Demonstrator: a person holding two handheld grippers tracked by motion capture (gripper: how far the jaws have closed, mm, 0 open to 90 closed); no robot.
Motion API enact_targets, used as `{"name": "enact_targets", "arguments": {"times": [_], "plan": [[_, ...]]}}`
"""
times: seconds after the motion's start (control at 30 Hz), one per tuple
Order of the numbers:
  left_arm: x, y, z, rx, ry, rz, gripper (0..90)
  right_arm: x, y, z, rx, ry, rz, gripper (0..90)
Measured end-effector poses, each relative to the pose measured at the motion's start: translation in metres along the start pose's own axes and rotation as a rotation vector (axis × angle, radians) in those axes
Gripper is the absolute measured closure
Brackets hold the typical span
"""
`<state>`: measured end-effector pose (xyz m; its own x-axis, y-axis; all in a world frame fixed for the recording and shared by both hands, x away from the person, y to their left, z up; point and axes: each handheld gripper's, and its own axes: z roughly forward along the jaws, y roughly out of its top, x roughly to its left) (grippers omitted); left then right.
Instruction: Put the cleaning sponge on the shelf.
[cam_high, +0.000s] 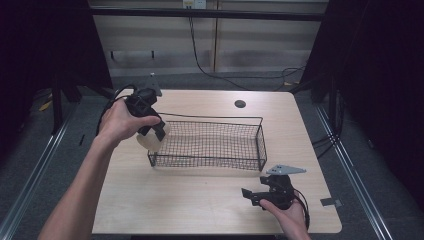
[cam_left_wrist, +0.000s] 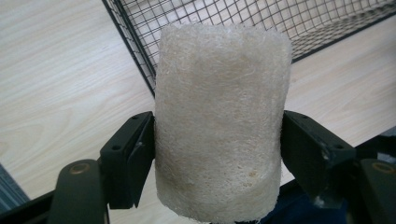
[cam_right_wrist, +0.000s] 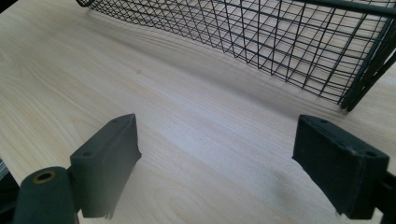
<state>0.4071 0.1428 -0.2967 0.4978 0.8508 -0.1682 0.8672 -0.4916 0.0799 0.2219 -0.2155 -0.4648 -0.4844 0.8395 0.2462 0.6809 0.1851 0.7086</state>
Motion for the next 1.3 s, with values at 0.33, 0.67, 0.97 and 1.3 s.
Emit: {"name": "enact_targets", "arguments": {"times": [0.33,0.67,0.97,1.3], "plan": [[-0.016,0.013,0.010,-0.006,0.012,-0.103,28.1,0.001,0.000,0.000,0.001,0.002,-0.004,14.0],[-0.027,0.024,0.020,-0.003,-0.008,-0.184,28.1,0.001,0.000,-0.001,-0.001,0.005,-0.009,14.1],[-0.027,0.030,0.031,0.010,0.007,-0.229,28.1,0.002,0.000,-0.001,-0.001,0.003,-0.011,14.0],[-0.017,0.032,0.045,-0.004,0.023,-0.292,28.0,0.003,0.000,-0.001,0.004,0.003,-0.009,14.2]]}}
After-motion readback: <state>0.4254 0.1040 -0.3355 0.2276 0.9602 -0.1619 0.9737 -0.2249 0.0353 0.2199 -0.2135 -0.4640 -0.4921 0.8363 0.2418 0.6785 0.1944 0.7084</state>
